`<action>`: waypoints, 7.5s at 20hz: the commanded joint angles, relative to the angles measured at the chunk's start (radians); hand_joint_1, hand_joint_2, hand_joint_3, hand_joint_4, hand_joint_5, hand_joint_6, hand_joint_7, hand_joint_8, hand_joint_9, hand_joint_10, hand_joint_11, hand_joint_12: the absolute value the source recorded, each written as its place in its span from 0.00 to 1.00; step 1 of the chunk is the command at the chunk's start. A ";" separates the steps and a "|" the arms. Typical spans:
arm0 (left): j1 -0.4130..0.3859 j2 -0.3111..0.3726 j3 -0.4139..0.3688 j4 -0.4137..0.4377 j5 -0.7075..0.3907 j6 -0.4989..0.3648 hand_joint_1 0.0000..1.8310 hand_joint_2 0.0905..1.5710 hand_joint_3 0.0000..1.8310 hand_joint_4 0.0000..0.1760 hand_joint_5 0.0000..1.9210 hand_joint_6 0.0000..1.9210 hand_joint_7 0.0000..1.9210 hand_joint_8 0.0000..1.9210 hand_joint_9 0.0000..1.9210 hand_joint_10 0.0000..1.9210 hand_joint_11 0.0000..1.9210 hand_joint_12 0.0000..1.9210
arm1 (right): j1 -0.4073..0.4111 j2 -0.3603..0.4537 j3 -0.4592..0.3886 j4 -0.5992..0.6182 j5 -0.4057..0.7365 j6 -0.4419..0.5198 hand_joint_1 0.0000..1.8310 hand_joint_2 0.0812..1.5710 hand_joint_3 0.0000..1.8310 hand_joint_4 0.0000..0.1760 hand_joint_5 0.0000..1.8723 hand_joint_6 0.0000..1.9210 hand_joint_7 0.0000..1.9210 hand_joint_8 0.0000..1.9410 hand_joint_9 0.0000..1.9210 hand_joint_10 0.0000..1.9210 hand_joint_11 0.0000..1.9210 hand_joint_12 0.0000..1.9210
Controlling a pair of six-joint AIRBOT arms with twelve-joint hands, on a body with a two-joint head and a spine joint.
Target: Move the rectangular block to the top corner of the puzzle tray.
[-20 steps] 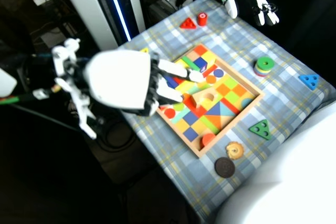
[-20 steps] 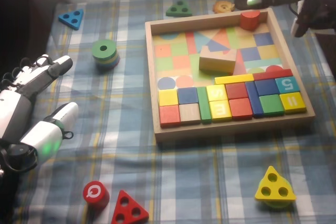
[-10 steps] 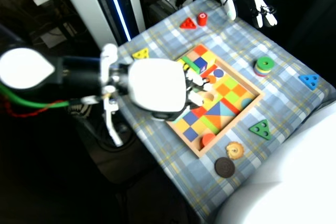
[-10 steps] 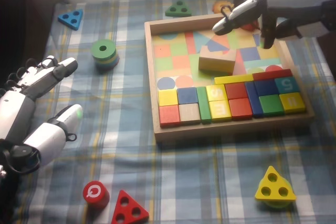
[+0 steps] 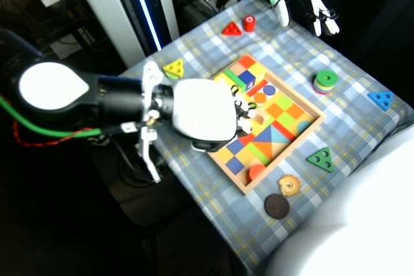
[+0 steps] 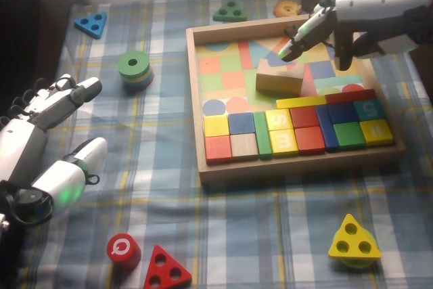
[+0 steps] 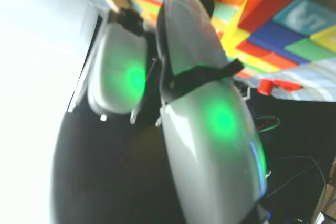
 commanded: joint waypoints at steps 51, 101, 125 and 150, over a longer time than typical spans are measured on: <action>-0.009 0.019 -0.004 0.051 -0.108 -0.007 0.37 0.88 0.00 0.37 0.20 0.00 0.07 0.00 0.03 0.00 0.00 0.00 | 0.021 0.001 -0.007 -0.149 -0.086 0.043 0.86 0.72 0.00 0.00 0.30 0.00 0.71 1.00 0.80 1.00 0.80 1.00; -0.009 0.020 -0.001 0.048 -0.092 -0.023 0.36 0.87 0.00 0.28 0.21 0.00 0.07 0.00 0.03 0.00 0.00 0.00 | 0.065 0.086 -0.056 -0.248 -0.181 0.092 0.85 0.76 0.00 0.22 0.26 0.00 0.51 1.00 0.66 1.00 0.71 1.00; -0.009 0.021 -0.003 0.046 -0.091 -0.023 0.36 0.88 0.00 0.32 0.20 0.00 0.07 0.00 0.03 0.00 0.00 0.00 | 0.063 0.074 -0.018 -0.401 -0.245 0.115 0.81 0.68 0.18 0.05 0.28 0.00 0.53 0.97 0.77 1.00 0.81 1.00; -0.008 0.020 -0.005 0.046 -0.090 -0.023 0.38 0.87 0.00 0.28 0.20 0.00 0.07 0.00 0.03 0.00 0.00 0.00 | 0.057 0.022 0.076 -0.354 -0.279 0.114 0.88 0.74 0.00 0.00 0.25 0.00 0.64 1.00 0.77 1.00 0.81 1.00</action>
